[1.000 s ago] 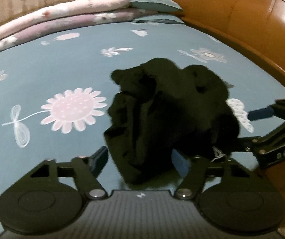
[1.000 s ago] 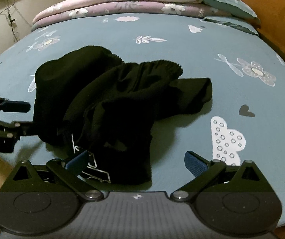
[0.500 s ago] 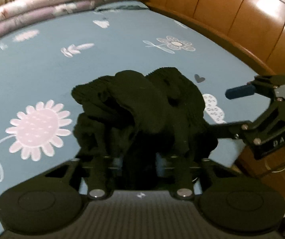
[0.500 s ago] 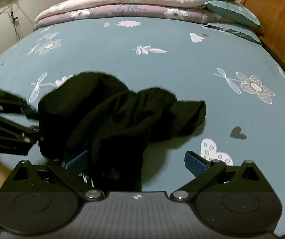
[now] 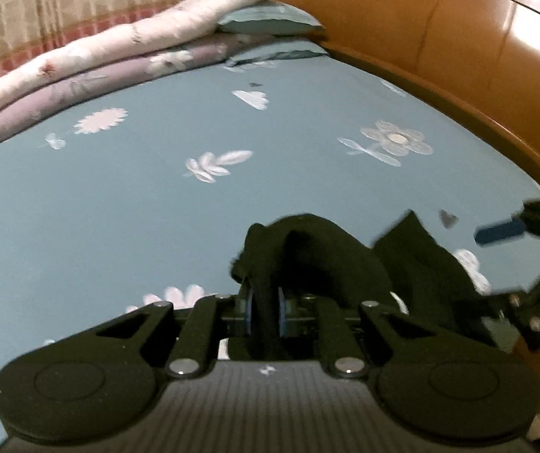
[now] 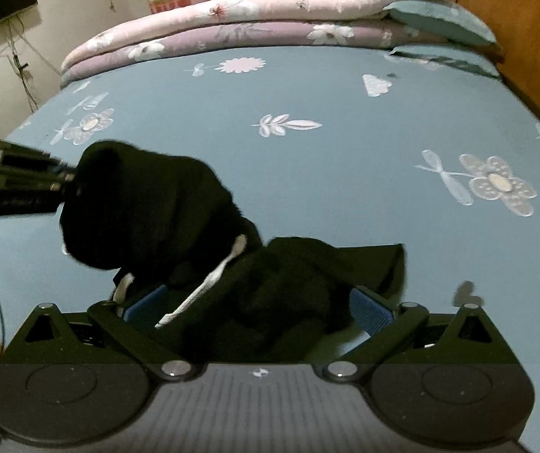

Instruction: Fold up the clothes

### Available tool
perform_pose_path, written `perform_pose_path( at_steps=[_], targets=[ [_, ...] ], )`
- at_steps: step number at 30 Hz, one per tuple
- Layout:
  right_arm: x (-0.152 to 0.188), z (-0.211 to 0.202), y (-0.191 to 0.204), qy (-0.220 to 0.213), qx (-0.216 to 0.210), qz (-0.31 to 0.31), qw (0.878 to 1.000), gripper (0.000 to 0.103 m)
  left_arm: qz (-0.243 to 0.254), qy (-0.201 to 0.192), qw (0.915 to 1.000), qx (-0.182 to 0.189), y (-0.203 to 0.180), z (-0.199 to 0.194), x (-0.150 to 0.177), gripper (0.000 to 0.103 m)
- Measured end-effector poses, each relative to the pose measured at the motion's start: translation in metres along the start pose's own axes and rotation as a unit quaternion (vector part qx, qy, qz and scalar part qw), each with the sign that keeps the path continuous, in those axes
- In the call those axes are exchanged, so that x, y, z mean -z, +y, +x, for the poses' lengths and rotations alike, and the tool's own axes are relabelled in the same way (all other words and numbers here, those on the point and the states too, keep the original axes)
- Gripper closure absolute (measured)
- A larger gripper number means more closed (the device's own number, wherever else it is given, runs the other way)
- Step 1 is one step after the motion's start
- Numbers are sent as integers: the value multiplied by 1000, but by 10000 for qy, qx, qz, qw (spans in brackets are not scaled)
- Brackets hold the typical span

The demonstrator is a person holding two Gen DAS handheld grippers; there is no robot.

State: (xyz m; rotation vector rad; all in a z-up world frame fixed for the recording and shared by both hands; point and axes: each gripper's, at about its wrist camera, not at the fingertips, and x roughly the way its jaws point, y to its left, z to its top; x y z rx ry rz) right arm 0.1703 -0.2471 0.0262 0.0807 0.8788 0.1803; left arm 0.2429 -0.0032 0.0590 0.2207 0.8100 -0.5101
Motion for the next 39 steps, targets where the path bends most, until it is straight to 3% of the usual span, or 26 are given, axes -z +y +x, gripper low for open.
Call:
perform_pose_path(
  at_steps=[4, 10, 14, 16, 19, 21, 26, 28, 34, 38, 39],
  targets=[
    [2, 27, 3, 317, -313, 96, 9990, 0, -118, 133, 9998, -55, 13, 14, 4, 93],
    [16, 58, 5, 748, -279, 203, 9966, 0, -240, 252, 9994, 64, 31, 19, 20, 93],
    [29, 71, 8, 626, -160, 48, 9979, 0, -269, 276, 9991, 185, 42, 21, 29, 92],
    [35, 81, 8, 874, 90, -21, 9961, 0, -248, 264, 9989, 303, 48, 21, 30, 92],
    [35, 97, 0, 1527, 293, 679, 9855, 0, -224, 259, 9982, 485, 56, 21, 30, 91],
    [39, 93, -9, 1477, 130, 1306, 9803, 0, -209, 255, 9976, 606, 61, 21, 31, 91],
    [37, 52, 15, 987, 235, 984, 9900, 2, -186, 243, 9935, 1098, 74, 20, 26, 85],
    [32, 42, 14, 837, 258, 1065, 9904, 2, -196, 225, 9906, 1332, 79, 19, 23, 69],
    [18, 14, 13, 384, 327, 1306, 9901, 2, -473, 179, 9787, 1991, 91, 24, 2, 40],
    [9, -5, 12, 82, 373, 1465, 9885, 2, -754, 476, 9675, 2366, 93, 41, -7, 34],
    [7, -5, 10, 38, 378, 1495, 9880, 2, -768, 540, 9681, 2325, 91, 43, -5, 33]
  ],
)
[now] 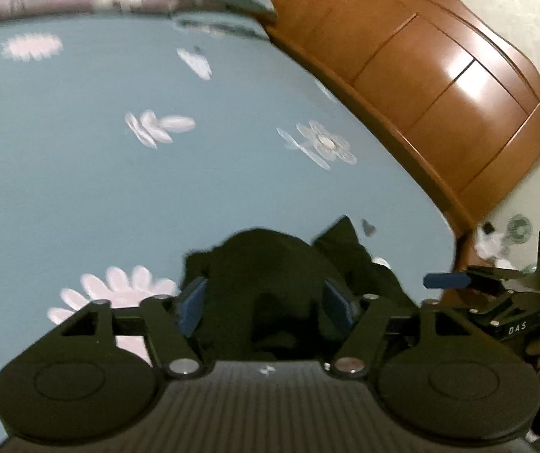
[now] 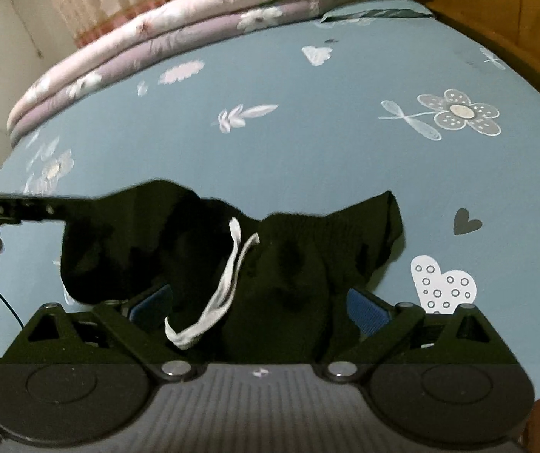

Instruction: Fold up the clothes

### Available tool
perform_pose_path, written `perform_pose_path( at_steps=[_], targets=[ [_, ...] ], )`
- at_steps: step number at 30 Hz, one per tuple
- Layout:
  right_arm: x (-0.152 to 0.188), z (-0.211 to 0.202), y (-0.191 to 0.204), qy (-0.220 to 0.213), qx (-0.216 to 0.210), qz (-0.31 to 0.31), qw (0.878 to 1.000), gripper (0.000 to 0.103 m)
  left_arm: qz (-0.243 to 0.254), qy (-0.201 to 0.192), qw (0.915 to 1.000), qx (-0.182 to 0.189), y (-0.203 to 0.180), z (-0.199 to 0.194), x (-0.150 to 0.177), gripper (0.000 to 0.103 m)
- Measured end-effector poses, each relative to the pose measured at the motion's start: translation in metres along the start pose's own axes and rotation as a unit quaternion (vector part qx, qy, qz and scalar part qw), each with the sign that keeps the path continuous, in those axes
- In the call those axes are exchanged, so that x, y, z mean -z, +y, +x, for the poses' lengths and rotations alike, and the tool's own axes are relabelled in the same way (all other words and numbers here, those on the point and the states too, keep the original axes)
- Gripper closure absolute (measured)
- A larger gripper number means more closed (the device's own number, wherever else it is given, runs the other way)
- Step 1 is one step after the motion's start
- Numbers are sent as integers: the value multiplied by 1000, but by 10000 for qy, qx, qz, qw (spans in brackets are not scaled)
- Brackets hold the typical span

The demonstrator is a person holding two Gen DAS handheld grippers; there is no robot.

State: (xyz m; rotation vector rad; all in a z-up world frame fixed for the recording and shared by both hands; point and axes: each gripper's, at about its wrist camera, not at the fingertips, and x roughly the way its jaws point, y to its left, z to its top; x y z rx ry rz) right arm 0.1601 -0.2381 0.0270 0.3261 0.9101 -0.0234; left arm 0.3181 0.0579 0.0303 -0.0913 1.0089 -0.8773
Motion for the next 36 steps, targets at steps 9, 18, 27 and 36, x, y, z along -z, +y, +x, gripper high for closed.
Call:
perform_pose_path(
  at_steps=[9, 18, 27, 36],
  targets=[
    [-15, 6, -15, -41, -173, -245, 9995, 7, -201, 415, 9976, -509, 1, 20, 21, 84],
    [-46, 40, -33, 140, -952, -715, 9928, 14, -1059, 615, 9772, -1735, 25, -5, 71, 85],
    [-53, 76, -60, 659, -2107, -609, 9734, 14, -1733, 696, 9513, -2451, 35, 15, 95, 80],
    [-51, 114, -72, 1057, -3155, -428, 9421, 13, -1658, 828, 9434, -2751, 28, 23, 90, 76]
  ],
)
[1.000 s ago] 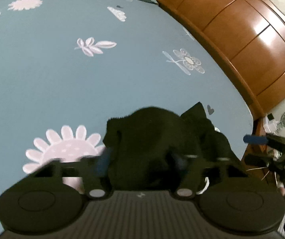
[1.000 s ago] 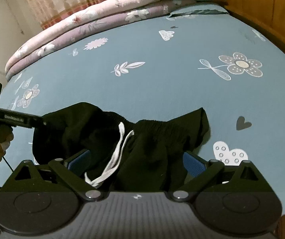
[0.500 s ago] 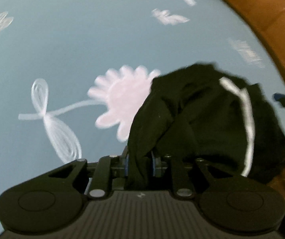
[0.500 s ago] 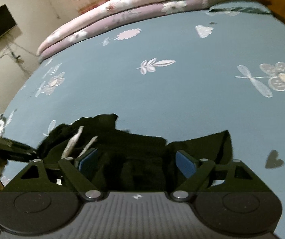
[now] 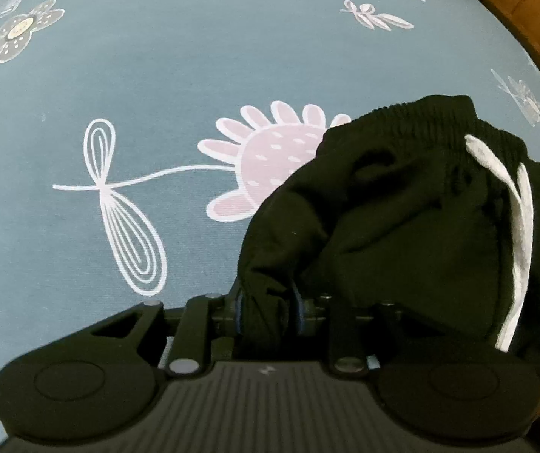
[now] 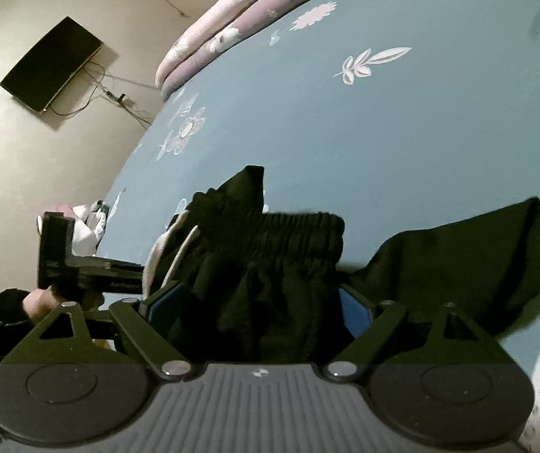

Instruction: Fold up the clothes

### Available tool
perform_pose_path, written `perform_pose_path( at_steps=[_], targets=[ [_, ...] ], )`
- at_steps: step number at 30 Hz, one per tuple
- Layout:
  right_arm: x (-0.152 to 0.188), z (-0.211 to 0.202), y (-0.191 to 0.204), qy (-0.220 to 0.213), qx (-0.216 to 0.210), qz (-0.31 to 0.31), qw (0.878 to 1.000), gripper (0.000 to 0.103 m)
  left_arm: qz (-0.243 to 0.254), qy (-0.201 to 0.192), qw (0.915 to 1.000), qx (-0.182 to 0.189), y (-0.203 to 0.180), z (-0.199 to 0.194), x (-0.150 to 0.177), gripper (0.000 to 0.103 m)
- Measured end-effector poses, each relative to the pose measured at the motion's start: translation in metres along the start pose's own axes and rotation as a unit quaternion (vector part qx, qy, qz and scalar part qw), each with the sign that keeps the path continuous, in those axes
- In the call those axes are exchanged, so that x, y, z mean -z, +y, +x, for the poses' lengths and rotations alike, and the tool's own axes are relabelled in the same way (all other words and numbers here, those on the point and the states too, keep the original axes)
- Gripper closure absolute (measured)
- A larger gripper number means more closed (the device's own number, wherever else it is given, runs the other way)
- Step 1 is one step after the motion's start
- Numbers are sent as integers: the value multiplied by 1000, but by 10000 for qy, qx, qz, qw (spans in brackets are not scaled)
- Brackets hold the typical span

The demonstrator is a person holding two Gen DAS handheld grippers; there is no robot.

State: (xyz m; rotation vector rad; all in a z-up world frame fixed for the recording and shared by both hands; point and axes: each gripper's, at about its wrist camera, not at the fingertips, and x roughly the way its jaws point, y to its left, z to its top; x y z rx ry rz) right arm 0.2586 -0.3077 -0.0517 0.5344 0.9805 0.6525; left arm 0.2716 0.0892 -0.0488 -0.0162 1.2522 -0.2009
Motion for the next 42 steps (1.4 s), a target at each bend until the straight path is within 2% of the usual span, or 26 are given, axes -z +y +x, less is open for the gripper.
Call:
perform_pose_path(
  at_steps=[4, 10, 16, 19, 21, 24, 26, 29, 30, 33, 38, 40, 42],
  targets=[
    [-8, 17, -18, 13, -474, 246, 9986, 11, 59, 17, 10000, -5, 0, 2, -2, 74],
    [-23, 36, -17, 1, -673, 221, 9975, 11, 57, -7, 9998, 185, 7, 3, -1, 73],
    [-28, -2, 14, -250, -707, -301, 9967, 11, 103, -28, 9992, 396, 14, 4, -2, 73],
    [-27, -15, 24, -278, -1012, -405, 9936, 11, 185, -65, 9989, 427, 15, 1, -2, 73],
    [-24, -10, 27, -137, -826, -426, 9956, 12, 248, -97, 9987, 437, 16, -2, -2, 72],
    [-19, -4, 29, 37, -568, -362, 9977, 30, 387, -226, 9982, 408, 17, -12, -1, 69],
    [-15, 0, 30, 154, -396, -320, 9986, 53, 523, -379, 9973, 341, 18, -24, 2, 67],
    [-12, 1, 34, 225, -127, -292, 9992, 65, 740, -637, 9950, 225, 20, -45, 3, 60],
    [-12, -2, 37, 184, -35, -305, 9994, 66, 808, -724, 9939, 195, 20, -51, 4, 60],
    [-10, -8, 41, 121, -110, -336, 9993, 65, 899, -928, 9914, 229, 18, -62, 2, 58],
    [-9, 10, 32, 225, -40, -292, 9993, 51, 866, -952, 9912, 318, 13, -60, 2, 57],
    [-10, 19, 28, 363, 86, -208, 9991, 52, 861, -927, 9915, 300, 11, -59, 3, 57],
    [-12, 29, 24, 501, 214, -125, 9984, 58, 856, -903, 9918, 282, 9, -58, 5, 57]
  ],
)
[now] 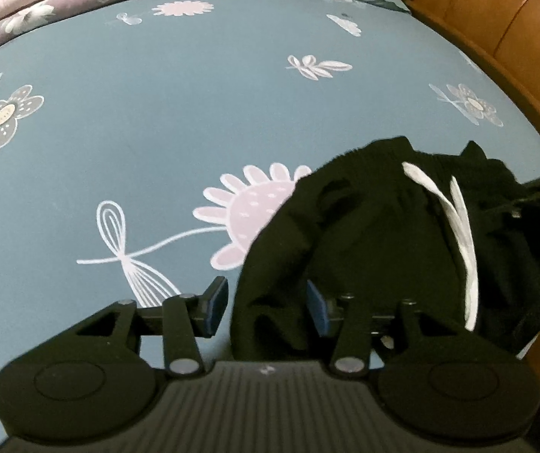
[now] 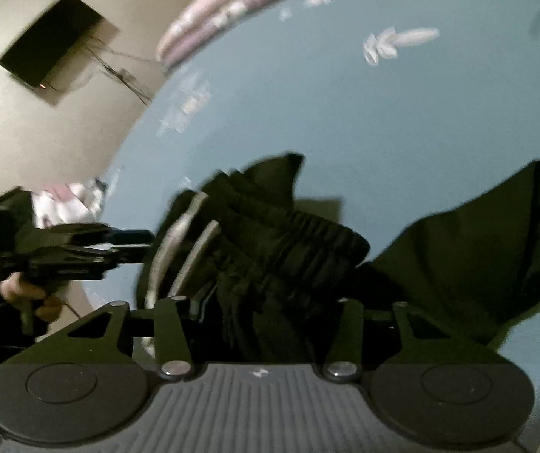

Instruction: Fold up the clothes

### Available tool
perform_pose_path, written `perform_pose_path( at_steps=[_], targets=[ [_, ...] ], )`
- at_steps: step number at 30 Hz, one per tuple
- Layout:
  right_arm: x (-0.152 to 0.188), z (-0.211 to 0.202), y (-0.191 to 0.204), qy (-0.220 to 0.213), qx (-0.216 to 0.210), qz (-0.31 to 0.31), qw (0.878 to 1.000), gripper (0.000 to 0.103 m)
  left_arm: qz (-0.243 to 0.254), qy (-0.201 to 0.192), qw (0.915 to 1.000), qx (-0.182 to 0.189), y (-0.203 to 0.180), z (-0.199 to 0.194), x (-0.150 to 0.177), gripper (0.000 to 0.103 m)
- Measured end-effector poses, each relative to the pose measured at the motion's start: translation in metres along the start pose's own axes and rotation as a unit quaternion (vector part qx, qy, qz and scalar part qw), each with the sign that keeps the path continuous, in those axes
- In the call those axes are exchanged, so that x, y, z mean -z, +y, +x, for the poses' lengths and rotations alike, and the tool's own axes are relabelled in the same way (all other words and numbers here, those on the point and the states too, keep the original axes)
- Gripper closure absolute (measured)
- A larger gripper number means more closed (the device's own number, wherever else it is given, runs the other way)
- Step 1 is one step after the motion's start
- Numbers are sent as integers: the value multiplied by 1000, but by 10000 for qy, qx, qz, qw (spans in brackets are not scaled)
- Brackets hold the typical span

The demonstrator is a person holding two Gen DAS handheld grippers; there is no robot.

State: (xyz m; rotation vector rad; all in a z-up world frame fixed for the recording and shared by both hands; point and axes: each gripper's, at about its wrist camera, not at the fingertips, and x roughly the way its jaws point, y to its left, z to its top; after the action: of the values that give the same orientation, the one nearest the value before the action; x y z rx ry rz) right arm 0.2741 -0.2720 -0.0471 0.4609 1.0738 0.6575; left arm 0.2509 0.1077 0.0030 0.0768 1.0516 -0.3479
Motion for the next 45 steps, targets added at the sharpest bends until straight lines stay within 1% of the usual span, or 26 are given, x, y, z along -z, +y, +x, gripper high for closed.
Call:
perform_pose_path(
  at_steps=[1, 2, 4, 7, 11, 14, 18, 21, 22, 26, 29, 32, 36, 41, 43, 45],
  targets=[
    [-1, 2, 1, 52, 105, -9, 9999, 66, -2, 13, 10000, -8, -1, 0, 1, 57],
    [-2, 4, 2, 103, 207, -19, 9997, 70, -4, 26, 10000, -16, -2, 1, 2, 57],
    [-2, 1, 6, 68, 320, -112, 9994, 73, -8, 51, 10000, -33, -4, 2, 3, 57],
    [-6, -12, 9, -108, 574, -199, 9981, 77, -2, -3, 10000, -21, -8, 2, -1, 57],
    [-13, -35, 6, -450, 855, -239, 9950, 78, 13, -115, 9999, 19, -15, 1, -10, 57],
    [-16, -58, -5, -683, 1152, -240, 9907, 78, 24, -265, 9995, 139, -24, -5, -19, 56],
    [-22, -86, -21, -948, 1576, -212, 9827, 79, 83, -652, 9976, 227, -39, -23, -37, 55],
    [-28, -104, -38, -1117, 1798, -110, 9773, 79, 69, -965, 9944, 426, -47, -36, -49, 50],
    [-30, -108, -45, -1165, 1873, -88, 9753, 79, 81, -1021, 9936, 469, -51, -37, -52, 50],
    [-38, -127, -72, -1371, 2169, 79, 9665, 79, 165, -1100, 9929, 432, -66, -36, -58, 50],
    [-43, -146, -95, -1600, 2455, 285, 9557, 81, 166, -1011, 9939, 416, -74, -29, -60, 50],
    [-45, -171, -120, -1841, 2780, 570, 9410, 81, 168, -922, 9948, 399, -82, -21, -61, 50],
    [-39, -198, -154, -2030, 3186, 961, 9209, 82, 190, -827, 9956, 390, -91, -14, -62, 50],
    [-16, -216, -201, -2133, 3540, 1752, 8936, 82, 239, -744, 9962, 386, -102, -8, -63, 50],
    [-3, -217, -216, -2123, 3633, 2052, 8837, 82, 258, -698, 9965, 370, -106, -4, -65, 50],
    [8, -214, -227, -2062, 3719, 2264, 8763, 82, 278, -646, 9969, 358, -109, 0, -66, 50]
  ],
)
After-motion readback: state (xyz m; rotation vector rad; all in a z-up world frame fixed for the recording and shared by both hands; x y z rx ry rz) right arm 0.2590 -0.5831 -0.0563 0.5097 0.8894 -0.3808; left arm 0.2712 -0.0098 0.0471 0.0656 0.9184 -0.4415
